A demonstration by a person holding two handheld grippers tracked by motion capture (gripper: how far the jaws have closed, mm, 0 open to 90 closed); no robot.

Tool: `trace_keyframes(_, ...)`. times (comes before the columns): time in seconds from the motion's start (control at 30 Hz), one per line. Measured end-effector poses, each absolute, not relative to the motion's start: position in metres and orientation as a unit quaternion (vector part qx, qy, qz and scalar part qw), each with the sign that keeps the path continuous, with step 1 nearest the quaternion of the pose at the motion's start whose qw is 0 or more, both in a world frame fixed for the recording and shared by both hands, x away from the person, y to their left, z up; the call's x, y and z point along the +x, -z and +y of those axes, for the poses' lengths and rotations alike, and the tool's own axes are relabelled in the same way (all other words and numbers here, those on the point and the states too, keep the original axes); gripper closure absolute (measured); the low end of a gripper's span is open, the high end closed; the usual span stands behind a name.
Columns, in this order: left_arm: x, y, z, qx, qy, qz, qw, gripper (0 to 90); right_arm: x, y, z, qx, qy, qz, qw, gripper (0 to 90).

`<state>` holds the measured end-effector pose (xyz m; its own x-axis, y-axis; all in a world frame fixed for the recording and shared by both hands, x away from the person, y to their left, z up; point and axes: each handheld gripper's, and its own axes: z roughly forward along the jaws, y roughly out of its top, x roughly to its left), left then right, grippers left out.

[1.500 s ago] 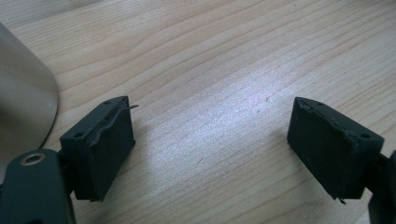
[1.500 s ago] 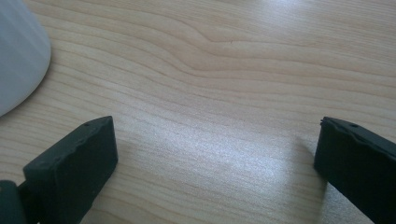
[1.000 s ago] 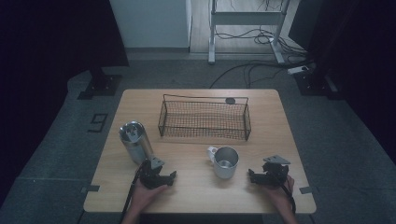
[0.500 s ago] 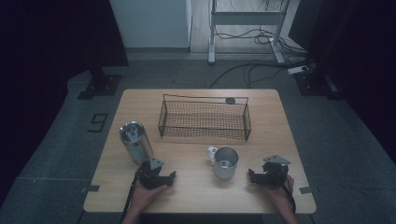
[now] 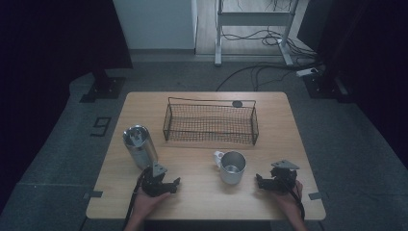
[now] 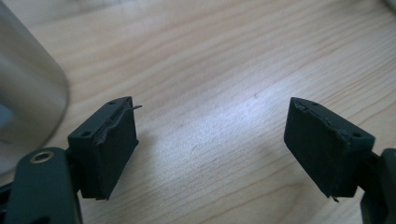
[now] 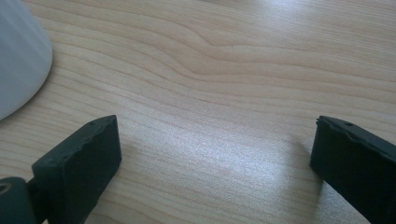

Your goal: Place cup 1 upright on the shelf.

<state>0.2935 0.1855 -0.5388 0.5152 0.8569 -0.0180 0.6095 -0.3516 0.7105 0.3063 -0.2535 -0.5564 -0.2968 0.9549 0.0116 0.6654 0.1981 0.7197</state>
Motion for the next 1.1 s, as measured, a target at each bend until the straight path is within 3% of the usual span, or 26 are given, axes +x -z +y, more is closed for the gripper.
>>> trace_keyframes(1.1, 0.277, 0.485, 0.242, 0.752, -0.207, 0.472, 0.411, 15.0, 0.306, 0.556, -0.254, 0.548, -0.318, 0.740, 0.228, 1.6)
